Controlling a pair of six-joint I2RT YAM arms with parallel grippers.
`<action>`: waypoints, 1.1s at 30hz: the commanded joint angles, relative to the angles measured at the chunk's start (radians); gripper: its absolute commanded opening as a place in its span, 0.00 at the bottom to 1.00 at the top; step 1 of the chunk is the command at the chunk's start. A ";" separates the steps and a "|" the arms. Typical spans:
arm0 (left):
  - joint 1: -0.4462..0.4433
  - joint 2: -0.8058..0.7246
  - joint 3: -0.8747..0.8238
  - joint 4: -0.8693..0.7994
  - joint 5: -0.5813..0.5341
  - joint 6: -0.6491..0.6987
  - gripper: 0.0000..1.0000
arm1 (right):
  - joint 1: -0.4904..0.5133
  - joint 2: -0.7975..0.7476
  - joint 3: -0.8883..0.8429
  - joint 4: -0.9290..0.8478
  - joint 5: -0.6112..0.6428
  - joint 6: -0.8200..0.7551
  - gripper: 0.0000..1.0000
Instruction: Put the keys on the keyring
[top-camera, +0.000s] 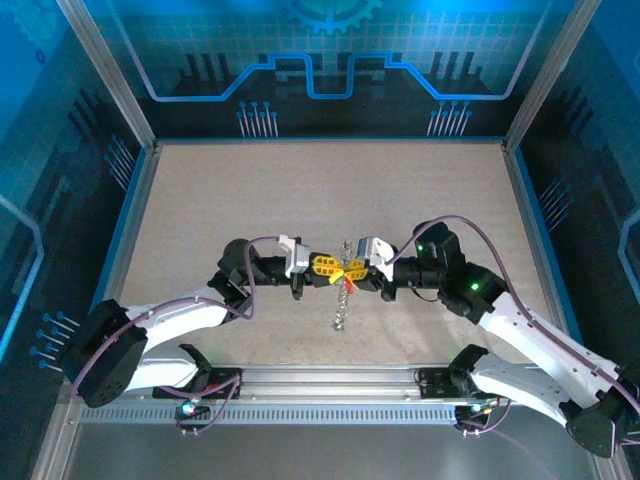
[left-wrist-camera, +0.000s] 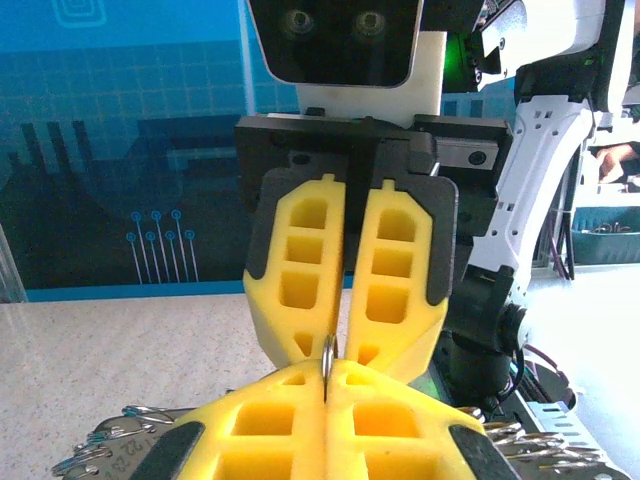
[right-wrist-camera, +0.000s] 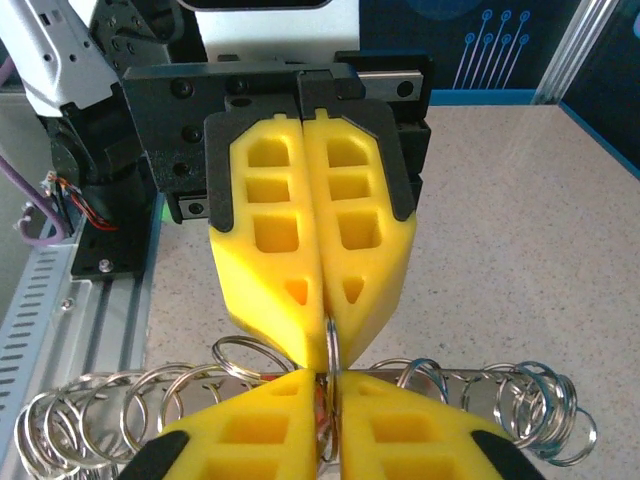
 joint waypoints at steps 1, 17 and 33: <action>0.000 0.009 -0.006 0.069 -0.001 -0.001 0.00 | -0.002 0.016 0.001 0.013 -0.041 0.003 0.06; 0.003 -0.085 0.115 -0.528 -0.044 0.218 0.22 | 0.071 0.088 0.162 -0.274 0.144 -0.160 0.00; 0.003 -0.064 0.184 -0.646 0.011 0.259 0.00 | 0.148 0.144 0.219 -0.318 0.252 -0.200 0.00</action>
